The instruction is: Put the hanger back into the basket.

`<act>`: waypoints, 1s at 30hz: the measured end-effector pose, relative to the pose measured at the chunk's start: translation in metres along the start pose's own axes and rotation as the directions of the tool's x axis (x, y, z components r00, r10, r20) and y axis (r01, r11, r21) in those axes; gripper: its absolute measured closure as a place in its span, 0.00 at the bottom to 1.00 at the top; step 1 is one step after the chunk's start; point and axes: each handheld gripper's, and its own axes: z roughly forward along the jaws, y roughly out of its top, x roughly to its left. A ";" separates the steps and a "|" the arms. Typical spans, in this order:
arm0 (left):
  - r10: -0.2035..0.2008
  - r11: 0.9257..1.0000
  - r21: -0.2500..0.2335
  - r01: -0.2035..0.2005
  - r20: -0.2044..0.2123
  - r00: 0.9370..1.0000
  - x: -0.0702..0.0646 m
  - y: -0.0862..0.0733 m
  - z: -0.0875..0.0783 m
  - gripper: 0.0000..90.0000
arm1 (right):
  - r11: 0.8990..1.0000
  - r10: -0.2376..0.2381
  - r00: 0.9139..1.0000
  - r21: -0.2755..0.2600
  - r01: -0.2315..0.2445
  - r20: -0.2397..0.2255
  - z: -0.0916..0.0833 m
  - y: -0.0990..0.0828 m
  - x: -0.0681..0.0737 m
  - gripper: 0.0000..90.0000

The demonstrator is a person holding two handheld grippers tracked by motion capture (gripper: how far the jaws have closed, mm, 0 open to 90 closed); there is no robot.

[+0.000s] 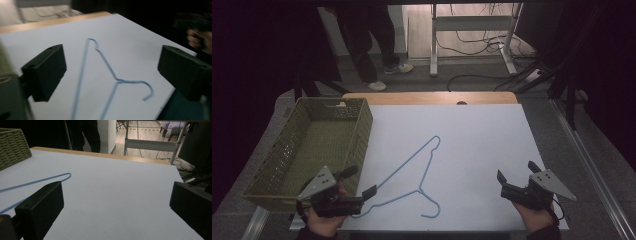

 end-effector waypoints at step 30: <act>0.092 0.796 0.574 -0.191 0.197 0.976 0.004 -0.038 0.142 0.58 | 0.999 -0.024 0.998 0.028 0.025 -0.054 0.005 -0.003 0.009 0.00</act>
